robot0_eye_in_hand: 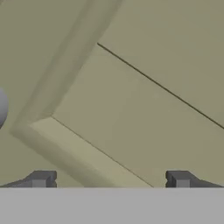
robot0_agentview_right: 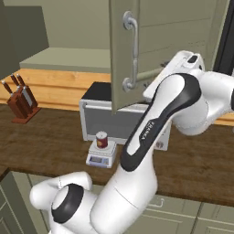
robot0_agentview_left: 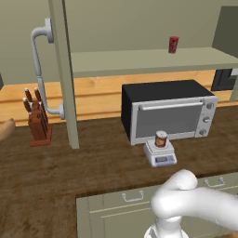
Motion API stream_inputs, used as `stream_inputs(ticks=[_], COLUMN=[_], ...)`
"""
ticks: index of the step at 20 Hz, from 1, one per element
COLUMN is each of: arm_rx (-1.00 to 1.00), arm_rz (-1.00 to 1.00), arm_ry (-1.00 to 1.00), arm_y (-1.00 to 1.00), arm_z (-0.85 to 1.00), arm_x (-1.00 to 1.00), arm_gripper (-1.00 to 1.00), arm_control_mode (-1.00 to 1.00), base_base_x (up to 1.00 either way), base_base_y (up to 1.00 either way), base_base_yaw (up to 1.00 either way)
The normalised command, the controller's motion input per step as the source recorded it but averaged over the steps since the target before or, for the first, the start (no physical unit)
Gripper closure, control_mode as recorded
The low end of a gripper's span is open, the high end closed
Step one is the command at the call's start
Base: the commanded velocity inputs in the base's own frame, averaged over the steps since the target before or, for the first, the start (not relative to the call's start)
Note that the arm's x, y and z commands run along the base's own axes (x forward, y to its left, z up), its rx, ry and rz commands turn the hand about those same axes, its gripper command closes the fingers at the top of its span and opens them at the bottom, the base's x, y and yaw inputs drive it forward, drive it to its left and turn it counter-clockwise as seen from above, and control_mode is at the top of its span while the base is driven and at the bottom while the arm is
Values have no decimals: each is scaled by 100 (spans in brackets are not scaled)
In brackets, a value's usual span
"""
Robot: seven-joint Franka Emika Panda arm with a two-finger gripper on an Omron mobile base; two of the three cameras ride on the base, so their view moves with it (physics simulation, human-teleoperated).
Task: Pick the canned food and place it on the digital scale for weighing, and close the cabinet.
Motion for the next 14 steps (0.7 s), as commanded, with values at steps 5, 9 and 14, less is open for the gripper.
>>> stream_inputs(ticks=[5,9,14], arm_rx=[-31,-17,-2], arm_rz=[-26,-32,-23], arm_ry=[-10,-12,-10], arm_y=[100,100,81], arm_z=[-1,-10,-24], arm_x=[93,70,75], arm_gripper=[-100,-100,-100], arm_control_mode=[-100,-100,-100], base_base_x=[0,0,0], base_base_y=[0,0,0], base_base_yaw=[0,0,0])
